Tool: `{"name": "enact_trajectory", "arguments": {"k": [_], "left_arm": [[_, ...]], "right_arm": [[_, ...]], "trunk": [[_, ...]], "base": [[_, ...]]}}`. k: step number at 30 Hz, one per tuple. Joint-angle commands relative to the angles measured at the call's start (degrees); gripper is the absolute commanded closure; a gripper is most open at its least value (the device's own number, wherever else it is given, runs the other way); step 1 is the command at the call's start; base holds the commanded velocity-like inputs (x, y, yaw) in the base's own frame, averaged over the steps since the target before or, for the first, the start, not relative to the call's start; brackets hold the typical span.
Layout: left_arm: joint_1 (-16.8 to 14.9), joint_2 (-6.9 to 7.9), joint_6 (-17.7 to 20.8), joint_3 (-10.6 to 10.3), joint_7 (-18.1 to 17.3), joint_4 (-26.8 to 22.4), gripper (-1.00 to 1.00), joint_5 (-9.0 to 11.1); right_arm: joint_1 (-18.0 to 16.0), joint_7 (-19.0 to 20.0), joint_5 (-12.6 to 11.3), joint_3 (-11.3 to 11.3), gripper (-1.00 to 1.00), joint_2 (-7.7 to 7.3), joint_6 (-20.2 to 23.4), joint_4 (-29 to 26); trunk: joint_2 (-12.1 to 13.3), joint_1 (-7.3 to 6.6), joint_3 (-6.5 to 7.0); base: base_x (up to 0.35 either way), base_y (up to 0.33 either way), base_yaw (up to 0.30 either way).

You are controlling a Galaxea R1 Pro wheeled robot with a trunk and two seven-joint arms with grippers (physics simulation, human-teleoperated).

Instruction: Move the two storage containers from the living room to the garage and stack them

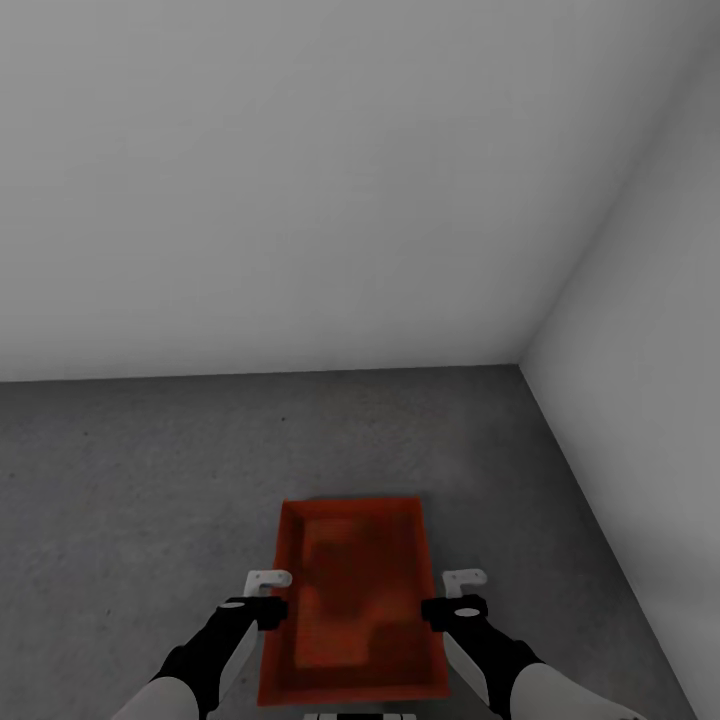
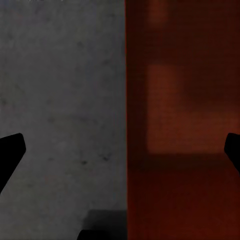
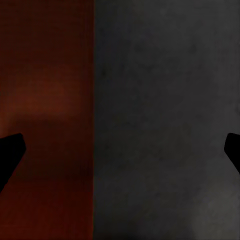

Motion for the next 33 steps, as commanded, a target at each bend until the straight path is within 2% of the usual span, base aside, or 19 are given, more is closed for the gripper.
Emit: {"name": "enact_trajectory", "arguments": {"k": [1,4,33], "left_arm": [[0.00,-0.02,0.34,0.04,0.15,-0.12,-1.00,-0.08],[0.00,-0.02,0.35,0.07,0.15,-0.07,-1.00,-0.07],[0.00,0.06,0.51,0.04,0.15,0.02,-1.00,-0.05]], "right_arm": [[-0.03,-0.41,-0.28,0.48,-1.00,-0.04,0.38,-0.12],[-0.04,-0.41,-0.28,0.48,-1.00,-0.04,0.38,-0.12],[-0.04,-0.41,-0.28,0.48,-1.00,-0.04,0.35,-0.12]], "trunk": [[-0.01,-0.01,-0.03],[-0.01,-0.01,-0.03],[11.62,-6.38,5.17]], "base": [[0.000,0.000,0.000],[0.000,0.000,0.000],[0.000,0.000,0.000]]}}
